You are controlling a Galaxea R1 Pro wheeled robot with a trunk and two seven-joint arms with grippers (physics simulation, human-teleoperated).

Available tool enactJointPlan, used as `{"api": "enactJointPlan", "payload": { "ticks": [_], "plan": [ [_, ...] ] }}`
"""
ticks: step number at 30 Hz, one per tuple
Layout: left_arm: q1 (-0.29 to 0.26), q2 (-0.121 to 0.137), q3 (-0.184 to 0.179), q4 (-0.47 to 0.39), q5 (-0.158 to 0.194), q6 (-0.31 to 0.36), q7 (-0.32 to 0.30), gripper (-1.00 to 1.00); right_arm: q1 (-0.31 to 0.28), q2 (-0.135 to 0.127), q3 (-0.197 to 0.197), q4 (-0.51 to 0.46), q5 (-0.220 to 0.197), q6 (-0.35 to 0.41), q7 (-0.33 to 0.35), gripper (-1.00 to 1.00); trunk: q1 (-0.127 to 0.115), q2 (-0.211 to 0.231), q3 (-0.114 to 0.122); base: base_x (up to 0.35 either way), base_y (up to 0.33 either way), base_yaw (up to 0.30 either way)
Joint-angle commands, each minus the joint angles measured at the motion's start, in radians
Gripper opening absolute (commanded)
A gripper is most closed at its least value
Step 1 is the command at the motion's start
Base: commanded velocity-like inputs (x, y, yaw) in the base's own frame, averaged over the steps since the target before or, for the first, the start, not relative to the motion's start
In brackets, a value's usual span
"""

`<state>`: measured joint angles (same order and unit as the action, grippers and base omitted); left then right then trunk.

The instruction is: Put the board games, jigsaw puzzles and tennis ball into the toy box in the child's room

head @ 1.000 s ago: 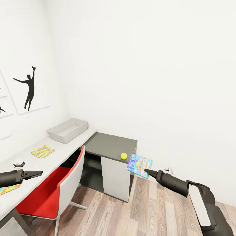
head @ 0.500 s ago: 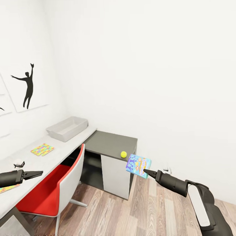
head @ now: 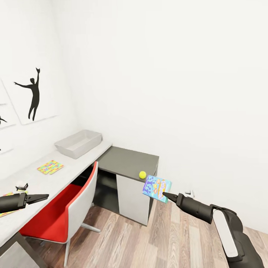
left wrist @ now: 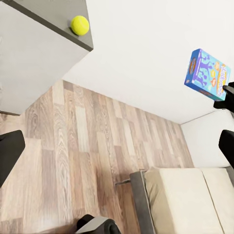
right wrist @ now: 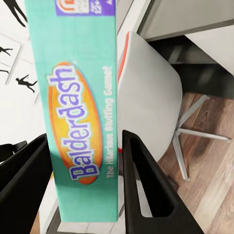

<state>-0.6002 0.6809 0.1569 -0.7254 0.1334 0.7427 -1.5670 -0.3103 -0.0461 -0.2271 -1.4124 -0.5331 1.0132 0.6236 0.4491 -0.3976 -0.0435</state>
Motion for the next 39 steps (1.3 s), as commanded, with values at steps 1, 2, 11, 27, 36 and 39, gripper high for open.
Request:
{"api": "enactJointPlan", "payload": {
  "ticks": [1,2,11,27,36,39],
  "plan": [
    [-0.001,0.000,0.000,0.000,0.000,0.011,-0.004,1.00,-0.001,0.000,-0.002,0.000,0.003,0.005,0.007,-1.00,0.001,-0.002,-0.004,0.166,-0.037,0.099],
    [-0.001,0.000,0.000,0.000,0.000,0.011,-0.004,1.00,-0.001,0.000,-0.002,0.000,0.003,0.004,0.007,-1.00,0.001,-0.002,-0.005,0.174,-0.030,0.080],
    [-0.001,0.001,0.000,0.000,0.000,0.010,-0.004,1.00,-0.001,-0.002,-0.002,0.000,0.004,-0.001,0.008,-1.00,0.001,-0.002,-0.010,0.223,-0.008,0.054],
    [-0.001,0.002,0.001,0.000,0.001,0.018,-0.004,1.00,-0.001,0.002,-0.001,-0.006,0.010,-0.001,0.008,-1.00,0.001,-0.002,-0.025,0.101,0.000,0.203],
    [-0.001,0.002,-0.001,0.000,0.001,0.020,-0.004,1.00,-0.001,0.004,0.000,-0.007,0.012,-0.001,0.007,-1.00,0.001,-0.002,-0.035,0.002,0.000,0.218],
    [-0.001,0.002,-0.002,0.000,0.001,0.020,-0.004,1.00,-0.001,0.004,0.000,-0.007,0.013,-0.001,0.007,-1.00,0.001,-0.002,-0.038,0.000,0.000,0.218]
  ]
}}
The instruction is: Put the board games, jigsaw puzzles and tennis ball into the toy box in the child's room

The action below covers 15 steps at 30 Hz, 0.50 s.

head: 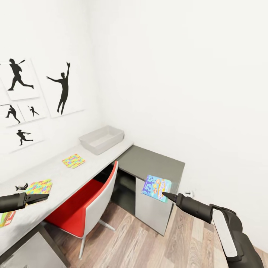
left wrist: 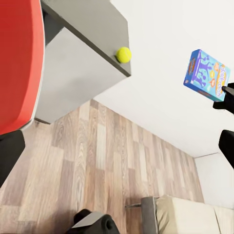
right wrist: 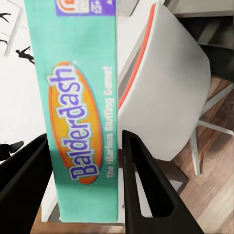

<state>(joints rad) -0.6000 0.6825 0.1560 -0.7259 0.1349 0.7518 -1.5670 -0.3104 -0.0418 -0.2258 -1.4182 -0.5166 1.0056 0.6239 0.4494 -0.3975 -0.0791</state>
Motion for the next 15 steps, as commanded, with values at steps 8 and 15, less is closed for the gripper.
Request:
{"api": "enactJointPlan", "payload": {
  "ticks": [8,15],
  "plan": [
    [-0.001,0.000,0.000,0.000,0.001,0.010,-0.004,1.00,-0.001,0.000,-0.001,-0.001,-0.002,0.007,0.007,-1.00,0.001,-0.002,-0.011,0.000,0.000,0.218],
    [-0.001,-0.002,-0.001,0.000,-0.001,0.004,-0.004,1.00,-0.001,-0.005,-0.004,0.000,-0.002,0.006,0.009,-1.00,0.001,-0.002,-0.016,0.000,0.000,0.166]
  ]
}}
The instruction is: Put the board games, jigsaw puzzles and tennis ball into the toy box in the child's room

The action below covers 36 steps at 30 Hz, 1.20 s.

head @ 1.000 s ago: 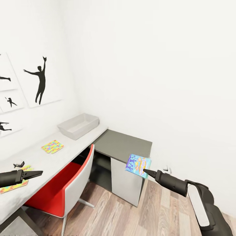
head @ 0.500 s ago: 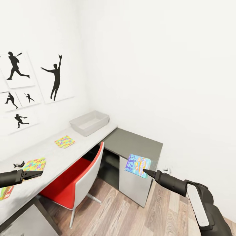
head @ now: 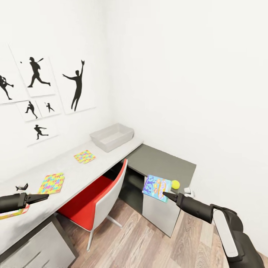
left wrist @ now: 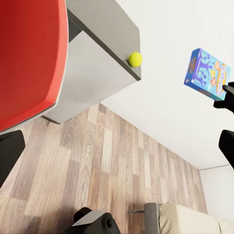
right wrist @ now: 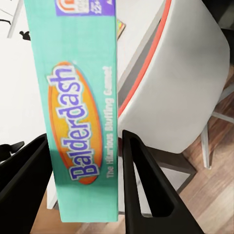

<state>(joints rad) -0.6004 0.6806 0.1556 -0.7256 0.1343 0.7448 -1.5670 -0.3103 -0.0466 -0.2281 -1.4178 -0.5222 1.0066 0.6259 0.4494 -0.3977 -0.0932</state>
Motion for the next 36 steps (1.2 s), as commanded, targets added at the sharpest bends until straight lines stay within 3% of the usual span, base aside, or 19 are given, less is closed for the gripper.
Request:
{"api": "enactJointPlan", "payload": {
  "ticks": [1,19,26,36],
  "plan": [
    [-0.001,0.000,-0.001,0.000,0.000,0.010,-0.004,1.00,-0.001,0.000,-0.002,0.000,0.004,0.005,0.007,-1.00,0.001,-0.002,-0.003,0.000,0.000,0.049],
    [-0.001,-0.001,-0.001,0.000,-0.001,0.007,-0.004,1.00,-0.001,-0.002,-0.003,-0.001,0.004,0.003,0.008,-1.00,0.001,-0.002,-0.003,0.050,-0.027,0.009],
    [-0.001,-0.001,-0.001,0.000,-0.001,0.007,-0.004,1.00,-0.001,-0.001,-0.001,-0.001,0.004,0.003,0.008,-1.00,0.001,-0.002,-0.001,0.055,-0.001,0.210],
    [-0.001,-0.001,-0.001,0.000,-0.001,0.005,-0.004,1.00,-0.001,-0.003,-0.002,-0.002,0.004,0.003,0.009,-1.00,0.001,-0.002,0.002,0.256,-0.048,0.274]
  ]
}}
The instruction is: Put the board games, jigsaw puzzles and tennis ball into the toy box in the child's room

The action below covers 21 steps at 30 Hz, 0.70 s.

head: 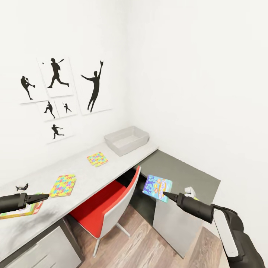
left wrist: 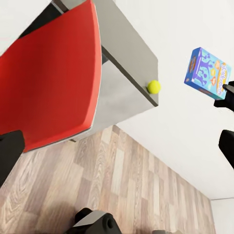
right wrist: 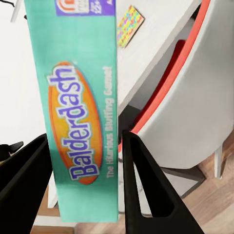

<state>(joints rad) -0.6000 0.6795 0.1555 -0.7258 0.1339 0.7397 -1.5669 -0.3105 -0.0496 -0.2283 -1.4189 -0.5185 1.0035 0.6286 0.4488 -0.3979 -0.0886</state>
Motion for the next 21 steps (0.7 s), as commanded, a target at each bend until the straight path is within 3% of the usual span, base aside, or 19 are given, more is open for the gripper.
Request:
{"api": "enactJointPlan", "payload": {
  "ticks": [1,7,10,21],
  "plan": [
    [-0.001,0.000,-0.001,0.000,0.000,0.011,-0.004,1.00,-0.001,0.000,-0.002,-0.001,0.000,0.006,0.007,-1.00,0.001,-0.002,-0.002,0.294,-0.078,0.279],
    [-0.001,0.000,-0.001,0.000,0.000,0.010,-0.004,1.00,0.007,-0.003,-0.009,-0.089,-0.009,0.016,0.020,-1.00,0.001,-0.002,0.002,0.297,-0.113,0.276],
    [-0.001,0.000,-0.001,0.000,0.000,0.010,-0.004,1.00,0.029,-0.004,-0.017,-0.114,-0.011,0.019,0.062,-1.00,0.001,-0.002,0.004,0.283,-0.128,0.244],
    [-0.001,0.000,-0.001,0.000,0.000,0.010,-0.004,1.00,0.039,-0.007,-0.040,-0.121,-0.005,0.018,0.105,-1.00,0.001,-0.002,0.005,0.277,-0.050,0.040]
  ]
}}
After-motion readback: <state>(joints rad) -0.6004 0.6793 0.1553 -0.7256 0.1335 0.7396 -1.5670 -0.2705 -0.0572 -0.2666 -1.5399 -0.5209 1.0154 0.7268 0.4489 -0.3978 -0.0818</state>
